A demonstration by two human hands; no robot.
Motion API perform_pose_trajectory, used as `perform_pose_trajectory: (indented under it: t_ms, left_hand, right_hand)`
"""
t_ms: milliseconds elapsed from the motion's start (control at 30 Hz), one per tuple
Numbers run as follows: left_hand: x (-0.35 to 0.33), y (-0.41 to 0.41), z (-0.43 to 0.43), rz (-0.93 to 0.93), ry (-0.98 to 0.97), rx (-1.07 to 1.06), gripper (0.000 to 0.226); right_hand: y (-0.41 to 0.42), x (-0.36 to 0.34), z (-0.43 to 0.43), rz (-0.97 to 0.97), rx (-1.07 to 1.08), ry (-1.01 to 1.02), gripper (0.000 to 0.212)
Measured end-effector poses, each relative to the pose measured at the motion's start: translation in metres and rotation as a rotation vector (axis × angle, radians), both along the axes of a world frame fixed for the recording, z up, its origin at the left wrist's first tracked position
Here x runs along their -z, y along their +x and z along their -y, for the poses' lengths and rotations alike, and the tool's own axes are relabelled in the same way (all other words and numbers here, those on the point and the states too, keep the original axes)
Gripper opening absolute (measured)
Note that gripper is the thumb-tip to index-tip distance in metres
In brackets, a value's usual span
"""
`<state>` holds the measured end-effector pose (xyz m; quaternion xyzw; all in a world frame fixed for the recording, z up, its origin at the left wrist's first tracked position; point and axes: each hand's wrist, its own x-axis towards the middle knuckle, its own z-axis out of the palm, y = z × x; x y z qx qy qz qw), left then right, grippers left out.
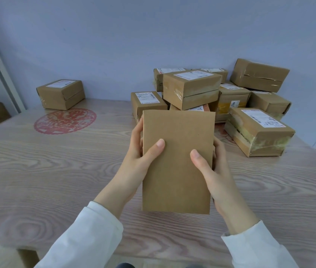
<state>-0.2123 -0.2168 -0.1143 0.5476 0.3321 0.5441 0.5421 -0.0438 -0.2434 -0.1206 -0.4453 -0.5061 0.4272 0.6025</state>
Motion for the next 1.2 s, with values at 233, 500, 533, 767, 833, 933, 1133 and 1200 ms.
perform_pose_trajectory:
  t_ms: [233,500,533,767,833,933,1133,1200]
  left_hand:
    - [-0.003,0.004,0.003,-0.049,0.052,0.049,0.076]
    - [-0.009,0.005,-0.001,-0.03,0.077,-0.002,0.072]
    - [-0.009,0.005,0.0,-0.044,0.094,0.007,0.071]
    - [-0.017,0.006,0.005,-0.129,0.091,0.039,0.071]
    - [-0.02,0.007,0.008,-0.126,0.044,0.052,0.068]
    - [-0.026,0.008,0.011,-0.193,-0.021,0.022,0.088]
    - [-0.028,0.006,0.006,-0.122,-0.065,0.041,0.095]
    - [-0.028,0.002,0.002,-0.103,-0.047,0.071,0.091]
  right_hand:
    - [0.003,-0.012,-0.003,-0.021,0.069,0.064,0.073]
    - [0.006,-0.018,-0.003,0.025,0.035,0.083,0.07]
    - [0.007,-0.021,-0.003,0.008,0.035,0.086,0.07]
    - [0.008,-0.027,-0.002,0.0,0.082,0.174,0.067]
    - [0.008,-0.024,-0.001,0.029,0.105,0.211,0.069]
    - [0.007,-0.024,0.001,0.111,0.117,0.261,0.08]
    - [0.009,-0.023,0.001,0.151,0.068,0.247,0.119]
    - [0.009,-0.022,0.001,0.155,0.023,0.229,0.116]
